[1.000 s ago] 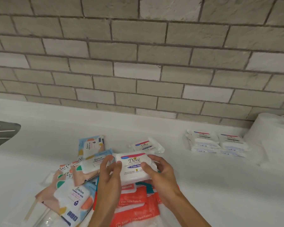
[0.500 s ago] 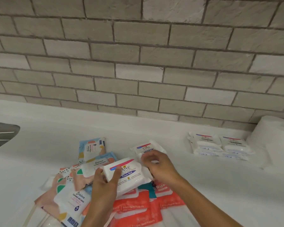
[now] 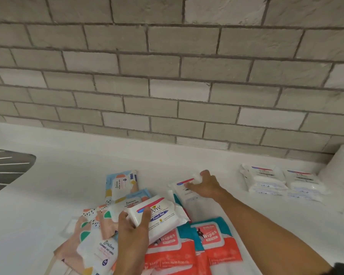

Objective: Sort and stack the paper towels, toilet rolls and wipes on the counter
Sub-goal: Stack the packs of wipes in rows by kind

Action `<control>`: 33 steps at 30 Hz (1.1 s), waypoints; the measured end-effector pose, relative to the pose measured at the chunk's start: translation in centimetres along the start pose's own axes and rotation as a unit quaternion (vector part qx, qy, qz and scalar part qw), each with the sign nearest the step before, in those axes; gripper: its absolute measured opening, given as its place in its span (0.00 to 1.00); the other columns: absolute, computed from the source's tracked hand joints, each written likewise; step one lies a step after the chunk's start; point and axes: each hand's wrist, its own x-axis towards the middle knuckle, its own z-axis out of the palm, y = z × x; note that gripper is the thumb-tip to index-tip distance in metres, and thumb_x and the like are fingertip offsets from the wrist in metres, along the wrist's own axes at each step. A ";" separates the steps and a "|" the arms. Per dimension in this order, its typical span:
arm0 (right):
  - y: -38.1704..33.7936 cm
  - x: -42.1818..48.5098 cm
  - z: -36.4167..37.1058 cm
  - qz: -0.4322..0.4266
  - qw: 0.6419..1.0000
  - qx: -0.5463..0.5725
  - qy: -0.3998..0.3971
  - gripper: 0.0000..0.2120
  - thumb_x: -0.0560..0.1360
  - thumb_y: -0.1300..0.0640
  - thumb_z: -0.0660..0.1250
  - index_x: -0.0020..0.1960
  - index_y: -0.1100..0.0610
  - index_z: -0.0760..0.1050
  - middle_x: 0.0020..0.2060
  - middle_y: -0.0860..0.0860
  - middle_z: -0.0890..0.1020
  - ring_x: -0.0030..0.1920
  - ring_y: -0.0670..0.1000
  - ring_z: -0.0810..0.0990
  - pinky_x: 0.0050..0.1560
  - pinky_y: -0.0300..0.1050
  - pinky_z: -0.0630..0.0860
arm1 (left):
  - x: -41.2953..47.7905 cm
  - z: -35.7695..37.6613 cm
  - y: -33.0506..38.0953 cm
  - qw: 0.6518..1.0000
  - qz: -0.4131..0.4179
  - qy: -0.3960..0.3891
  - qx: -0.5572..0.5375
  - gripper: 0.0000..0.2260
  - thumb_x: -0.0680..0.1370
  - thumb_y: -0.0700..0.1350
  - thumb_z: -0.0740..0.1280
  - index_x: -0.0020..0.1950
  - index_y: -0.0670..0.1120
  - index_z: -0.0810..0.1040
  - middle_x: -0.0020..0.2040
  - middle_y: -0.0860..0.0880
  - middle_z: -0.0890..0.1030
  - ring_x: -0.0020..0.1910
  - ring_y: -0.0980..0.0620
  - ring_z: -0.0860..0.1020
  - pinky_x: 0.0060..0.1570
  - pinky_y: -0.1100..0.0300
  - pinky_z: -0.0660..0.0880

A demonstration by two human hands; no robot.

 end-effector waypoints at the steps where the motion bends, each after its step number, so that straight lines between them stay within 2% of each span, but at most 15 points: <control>1: 0.0 0.1 0.5 -0.003 1.000 -0.014 -0.010 0.45 0.67 0.35 0.73 0.74 0.52 0.58 0.72 0.55 0.68 0.70 0.59 0.69 0.67 0.59 0.71 | 0.0 -0.1 0.0 1.000 -0.002 0.000 0.000 0.25 0.77 0.49 0.69 0.71 0.48 0.65 0.48 0.47 0.78 0.39 0.48 0.80 0.30 0.57 0.74; 3: 0.0 0.1 1.0 -0.007 1.000 0.005 -0.012 0.44 0.67 0.37 0.74 0.74 0.52 0.58 0.71 0.53 0.70 0.68 0.58 0.72 0.65 0.57 0.74 | 0.1 -0.2 -0.2 1.000 -0.004 0.002 -0.001 0.23 0.77 0.49 0.70 0.69 0.49 0.66 0.49 0.45 0.79 0.40 0.47 0.82 0.31 0.57 0.75; 5: -0.1 -0.1 0.8 -0.011 0.999 0.035 -0.018 0.41 0.68 0.41 0.76 0.72 0.53 0.60 0.69 0.53 0.72 0.66 0.56 0.74 0.62 0.51 0.76 | 0.2 -0.3 -0.4 1.000 -0.009 0.005 -0.007 0.20 0.77 0.48 0.70 0.66 0.49 0.68 0.48 0.46 0.81 0.42 0.45 0.83 0.32 0.56 0.77; 7: -0.2 -0.3 0.4 -0.011 0.999 0.029 -0.020 0.40 0.68 0.43 0.76 0.72 0.55 0.61 0.68 0.53 0.73 0.65 0.55 0.75 0.59 0.47 0.75 | 0.2 -0.2 -0.5 1.000 -0.012 0.008 -0.005 0.20 0.77 0.49 0.70 0.65 0.49 0.68 0.49 0.45 0.81 0.43 0.44 0.83 0.33 0.55 0.78; 10: -0.1 -0.8 -0.1 0.001 1.000 0.018 -0.016 0.40 0.66 0.41 0.77 0.69 0.55 0.63 0.65 0.54 0.74 0.63 0.54 0.76 0.58 0.46 0.75 | 0.1 0.1 -0.3 1.000 -0.014 0.004 0.003 0.21 0.77 0.49 0.70 0.67 0.49 0.66 0.52 0.43 0.81 0.42 0.45 0.82 0.32 0.56 0.77; 12: 0.0 -1.0 -0.1 0.009 1.000 0.019 -0.022 0.40 0.63 0.40 0.79 0.66 0.55 0.65 0.62 0.53 0.76 0.59 0.53 0.78 0.56 0.46 0.77 | 0.1 0.2 -0.2 1.000 -0.011 0.001 0.007 0.22 0.77 0.48 0.69 0.68 0.50 0.65 0.49 0.46 0.80 0.41 0.47 0.82 0.30 0.57 0.75; 14: 0.1 -1.4 -0.2 0.006 0.999 0.039 -0.028 0.37 0.61 0.41 0.80 0.63 0.54 0.69 0.58 0.53 0.79 0.54 0.52 0.79 0.52 0.44 0.78 | 0.1 0.1 -0.3 1.000 -0.009 -0.003 0.013 0.20 0.77 0.48 0.69 0.65 0.52 0.64 0.45 0.48 0.78 0.40 0.47 0.81 0.31 0.57 0.75; 16: 0.2 -1.9 -0.3 -0.003 0.997 0.061 -0.036 0.34 0.60 0.43 0.81 0.59 0.54 0.72 0.56 0.52 0.81 0.50 0.50 0.80 0.47 0.42 0.78 | 0.2 0.1 -0.4 1.000 -0.010 -0.002 0.012 0.18 0.77 0.48 0.69 0.61 0.53 0.63 0.46 0.47 0.79 0.40 0.46 0.81 0.32 0.55 0.76; 18: 0.2 -2.4 -0.5 -0.011 0.997 0.065 -0.039 0.31 0.60 0.44 0.82 0.57 0.54 0.74 0.55 0.51 0.82 0.48 0.48 0.80 0.43 0.39 0.77 | 0.2 0.0 -0.5 1.000 -0.009 -0.003 0.011 0.18 0.77 0.48 0.69 0.62 0.51 0.64 0.50 0.44 0.79 0.41 0.46 0.81 0.33 0.55 0.76; 21: 0.1 -3.5 -0.8 -0.034 0.998 0.057 -0.023 0.27 0.63 0.44 0.80 0.55 0.51 0.72 0.53 0.49 0.82 0.46 0.47 0.80 0.43 0.38 0.76 | 0.3 -0.1 -0.5 1.000 -0.001 -0.009 0.008 0.21 0.77 0.48 0.69 0.66 0.47 0.66 0.52 0.42 0.81 0.40 0.46 0.82 0.31 0.56 0.75; 25: 0.2 -5.5 -0.9 -0.098 0.992 0.081 -0.006 0.24 0.64 0.48 0.81 0.53 0.48 0.72 0.50 0.46 0.81 0.43 0.44 0.79 0.37 0.30 0.73 | 0.3 -0.2 -0.6 1.000 0.007 -0.014 0.002 0.23 0.78 0.48 0.69 0.70 0.46 0.65 0.53 0.42 0.80 0.39 0.46 0.81 0.31 0.56 0.74; 28: 0.5 -7.0 -0.4 -0.122 0.988 0.097 0.011 0.25 0.65 0.49 0.80 0.56 0.48 0.70 0.51 0.44 0.80 0.45 0.44 0.79 0.39 0.30 0.74 | 0.1 -0.2 -0.6 1.000 0.005 -0.014 -0.006 0.23 0.78 0.48 0.69 0.70 0.47 0.65 0.53 0.42 0.80 0.40 0.45 0.82 0.32 0.55 0.75; 31: 1.1 -8.4 0.0 -0.107 0.985 0.128 0.039 0.27 0.67 0.50 0.79 0.59 0.48 0.69 0.52 0.44 0.79 0.49 0.46 0.80 0.46 0.36 0.78 | -0.3 -0.2 -0.4 1.000 0.000 -0.015 -0.007 0.22 0.78 0.50 0.68 0.69 0.50 0.64 0.53 0.42 0.81 0.43 0.43 0.83 0.35 0.53 0.79; 33: 1.4 -9.6 -0.5 -0.086 0.980 0.162 0.078 0.27 0.67 0.51 0.79 0.60 0.48 0.69 0.52 0.44 0.79 0.50 0.47 0.80 0.48 0.40 0.80 | -0.8 -0.2 0.0 1.000 -0.003 -0.027 -0.005 0.23 0.78 0.50 0.68 0.70 0.50 0.63 0.54 0.43 0.80 0.42 0.44 0.82 0.33 0.54 0.79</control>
